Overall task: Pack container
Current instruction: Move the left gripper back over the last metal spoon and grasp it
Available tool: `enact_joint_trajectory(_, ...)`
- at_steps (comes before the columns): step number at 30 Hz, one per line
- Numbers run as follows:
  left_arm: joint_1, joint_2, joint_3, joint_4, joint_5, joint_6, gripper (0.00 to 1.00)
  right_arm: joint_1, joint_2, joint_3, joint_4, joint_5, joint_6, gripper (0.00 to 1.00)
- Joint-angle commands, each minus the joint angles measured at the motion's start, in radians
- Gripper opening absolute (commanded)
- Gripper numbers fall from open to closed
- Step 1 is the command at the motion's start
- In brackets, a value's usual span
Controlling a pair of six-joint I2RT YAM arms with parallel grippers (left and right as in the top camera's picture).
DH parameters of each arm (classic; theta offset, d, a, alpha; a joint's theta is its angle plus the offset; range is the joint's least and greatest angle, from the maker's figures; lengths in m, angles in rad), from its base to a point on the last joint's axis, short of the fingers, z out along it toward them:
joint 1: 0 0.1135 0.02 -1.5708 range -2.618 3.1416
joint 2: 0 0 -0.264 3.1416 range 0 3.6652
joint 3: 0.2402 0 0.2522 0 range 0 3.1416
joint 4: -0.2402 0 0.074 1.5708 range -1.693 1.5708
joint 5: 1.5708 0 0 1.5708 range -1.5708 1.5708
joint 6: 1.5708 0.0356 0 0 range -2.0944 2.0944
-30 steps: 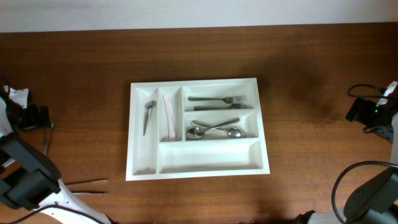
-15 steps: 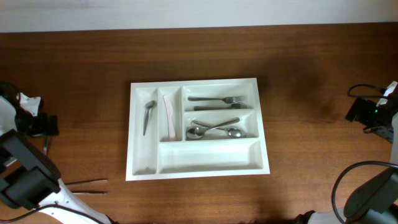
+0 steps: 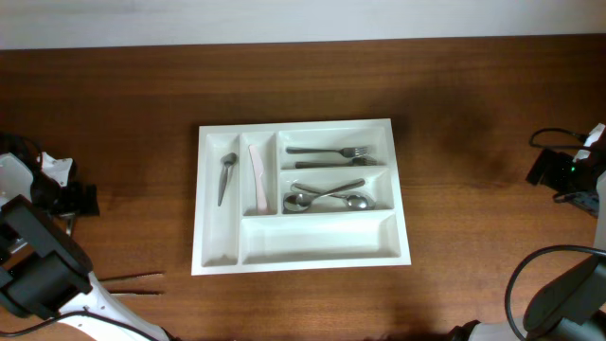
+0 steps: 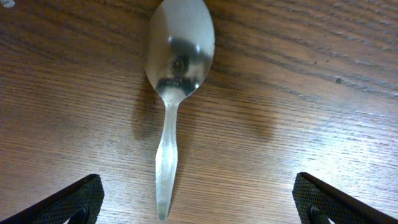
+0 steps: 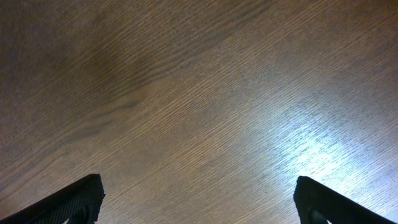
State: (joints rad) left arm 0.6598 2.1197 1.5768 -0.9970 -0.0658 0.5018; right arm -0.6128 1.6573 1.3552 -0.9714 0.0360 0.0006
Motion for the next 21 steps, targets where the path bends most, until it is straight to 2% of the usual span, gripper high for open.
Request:
enact_joint_trajectory(1,0.006,0.014,-0.008,0.01,0.045,0.015,0.99,-0.003,0.005,0.0,0.0,0.001,0.007,0.99)
enact_joint_trajectory(21,0.006,0.076,-0.008,0.024,0.048,0.015,1.0,-0.003,0.005,0.0,0.0,0.001,0.007,0.99)
